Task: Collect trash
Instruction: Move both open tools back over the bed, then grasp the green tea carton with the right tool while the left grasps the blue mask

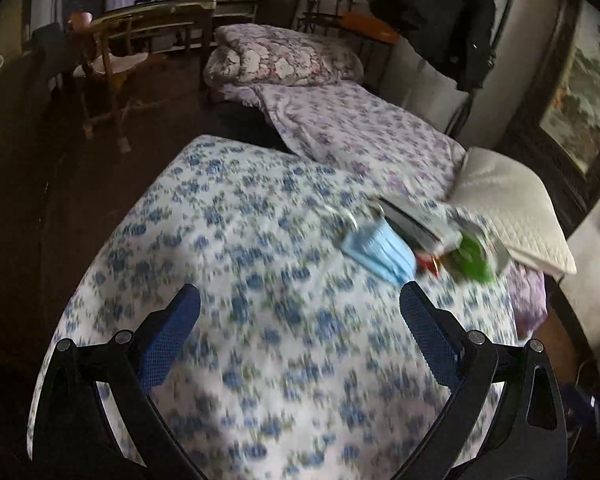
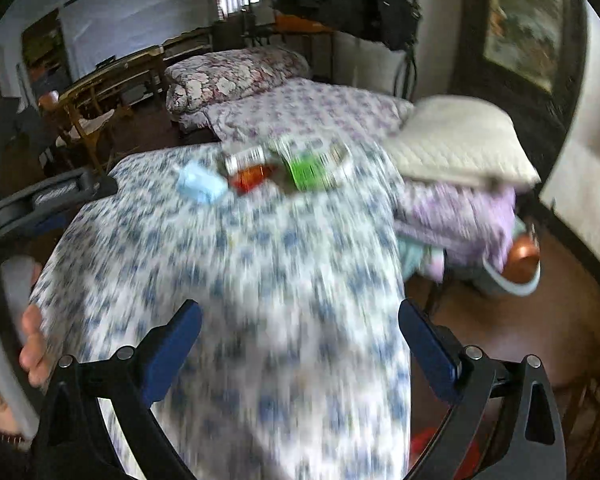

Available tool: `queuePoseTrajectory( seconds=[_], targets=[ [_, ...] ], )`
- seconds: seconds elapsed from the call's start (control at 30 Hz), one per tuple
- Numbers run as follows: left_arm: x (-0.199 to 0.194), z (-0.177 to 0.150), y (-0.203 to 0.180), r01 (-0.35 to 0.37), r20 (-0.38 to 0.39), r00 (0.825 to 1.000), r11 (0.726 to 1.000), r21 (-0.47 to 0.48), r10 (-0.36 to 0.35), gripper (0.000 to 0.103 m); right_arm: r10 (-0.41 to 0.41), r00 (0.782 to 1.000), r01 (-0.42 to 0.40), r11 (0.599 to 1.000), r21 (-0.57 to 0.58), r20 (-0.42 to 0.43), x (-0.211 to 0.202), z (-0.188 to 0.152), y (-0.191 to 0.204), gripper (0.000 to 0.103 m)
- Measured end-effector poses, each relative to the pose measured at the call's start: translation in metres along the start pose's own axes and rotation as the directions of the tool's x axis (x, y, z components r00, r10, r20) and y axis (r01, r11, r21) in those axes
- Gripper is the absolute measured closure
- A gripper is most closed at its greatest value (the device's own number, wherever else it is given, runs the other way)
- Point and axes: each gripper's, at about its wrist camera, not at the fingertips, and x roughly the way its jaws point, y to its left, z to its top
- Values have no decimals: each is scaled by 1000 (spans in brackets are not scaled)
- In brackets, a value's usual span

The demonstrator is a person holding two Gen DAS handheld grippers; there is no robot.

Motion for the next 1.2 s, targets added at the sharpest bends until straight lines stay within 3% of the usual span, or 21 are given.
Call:
queuePoseTrajectory(
  seconds=[0.07, 0.23, 0.33, 0.47, 0.53, 0.57, 0.6, 0.73, 0.83, 1.07, 1.2],
  targets=[
    [9, -1, 5, -25, 23, 999, 1000, 1, 25, 7, 6, 1000, -6, 999, -32, 12, 24, 31, 4, 6],
    [26, 2, 13, -8, -29, 1000, 1000, -26, 7, 7, -13, 1000, 14, 997, -72, 14, 71, 72, 8, 7],
    [26, 8, 14, -11, -1, 1000, 1000, -24, 11, 7, -39, 999, 37, 996, -80, -22, 102, 86, 7, 20],
    [35, 9, 12, -3, -18, 1000, 1000, -23, 3, 7, -46, 998, 43, 997, -65, -44, 128, 91, 3, 48],
    [40, 9, 11, 16, -39, 999, 999, -33, -18, 7, -20, 998, 17, 999, -46, -66, 142, 93, 0, 72],
    [41, 9, 11, 22, -40, 999, 999, -34, -24, 7, -6, 997, 3, 999, -40, -72, 147, 92, 0, 92],
    [41, 9, 9, 22, -37, 999, 999, -28, -23, 7, -5, 997, 2, 999, -32, -73, 148, 91, 1, 97],
    [44, 9, 3, 17, -24, 1000, 1000, -5, -17, 7, 60, 998, -58, 994, 88, -19, 117, 73, 1, 97],
    [56, 13, -4, 63, -46, 997, 998, -9, -63, 7, 108, 993, -113, 982, 150, 41, 80, 39, 4, 97],
    [98, 26, -28, 101, -117, 988, 994, -30, -103, 7, 175, 983, -181, 968, 172, 49, 30, -17, -2, 96],
    [122, 28, -36, 117, -167, 978, 991, -56, -125, 7, 186, 982, -191, 965, 179, 45, 18, -24, -8, 96]
  ],
)
